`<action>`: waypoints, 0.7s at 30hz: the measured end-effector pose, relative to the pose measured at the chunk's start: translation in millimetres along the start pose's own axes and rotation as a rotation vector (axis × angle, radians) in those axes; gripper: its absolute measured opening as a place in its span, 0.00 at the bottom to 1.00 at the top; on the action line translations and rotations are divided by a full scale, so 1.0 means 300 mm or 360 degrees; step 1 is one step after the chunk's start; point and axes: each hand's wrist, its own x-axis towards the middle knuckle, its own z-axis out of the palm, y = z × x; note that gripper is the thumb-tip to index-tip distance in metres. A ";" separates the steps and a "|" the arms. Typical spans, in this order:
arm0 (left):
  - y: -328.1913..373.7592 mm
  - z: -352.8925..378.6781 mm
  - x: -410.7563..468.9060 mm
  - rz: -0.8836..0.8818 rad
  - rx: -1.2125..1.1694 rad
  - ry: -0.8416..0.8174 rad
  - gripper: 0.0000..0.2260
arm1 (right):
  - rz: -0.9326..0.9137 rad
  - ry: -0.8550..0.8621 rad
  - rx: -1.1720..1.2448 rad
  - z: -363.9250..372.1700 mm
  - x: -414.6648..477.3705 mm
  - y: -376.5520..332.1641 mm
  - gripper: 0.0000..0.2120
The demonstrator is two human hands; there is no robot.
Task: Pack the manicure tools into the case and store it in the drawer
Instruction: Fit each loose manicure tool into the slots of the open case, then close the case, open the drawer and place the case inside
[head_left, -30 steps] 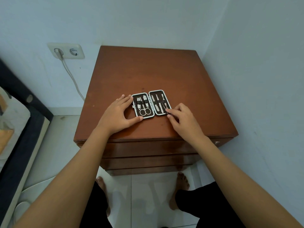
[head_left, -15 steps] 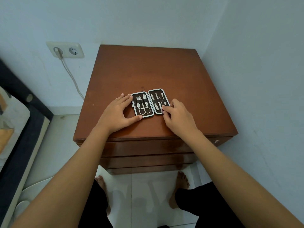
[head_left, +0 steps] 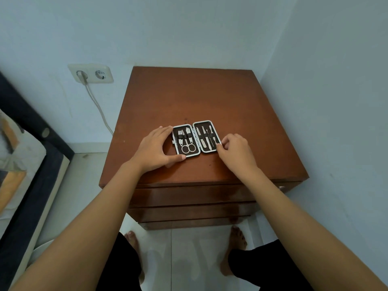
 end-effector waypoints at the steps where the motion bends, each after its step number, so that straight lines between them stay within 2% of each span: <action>1: 0.003 -0.008 0.007 -0.0014 0.0045 -0.0036 0.52 | 0.0055 -0.0037 -0.0043 0.002 0.014 -0.008 0.08; 5: 0.021 -0.040 0.026 -0.0015 0.0136 -0.0111 0.53 | 0.0155 -0.0138 -0.0114 0.006 0.064 -0.029 0.12; 8: 0.034 -0.029 0.000 0.0031 -0.0046 -0.0096 0.50 | 0.0148 -0.0220 -0.0184 0.004 0.101 -0.020 0.15; 12: 0.064 0.007 -0.070 0.0140 -0.0306 -0.0046 0.39 | 0.0129 -0.0269 -0.0135 -0.015 0.150 0.003 0.07; 15: 0.097 0.041 -0.095 0.0214 -0.0373 0.0041 0.28 | 0.0089 -0.0296 -0.0148 -0.024 0.167 0.005 0.08; 21: 0.137 0.090 -0.110 0.0052 -0.0415 0.0271 0.25 | -0.0095 -0.0195 -0.0061 -0.054 0.175 -0.004 0.10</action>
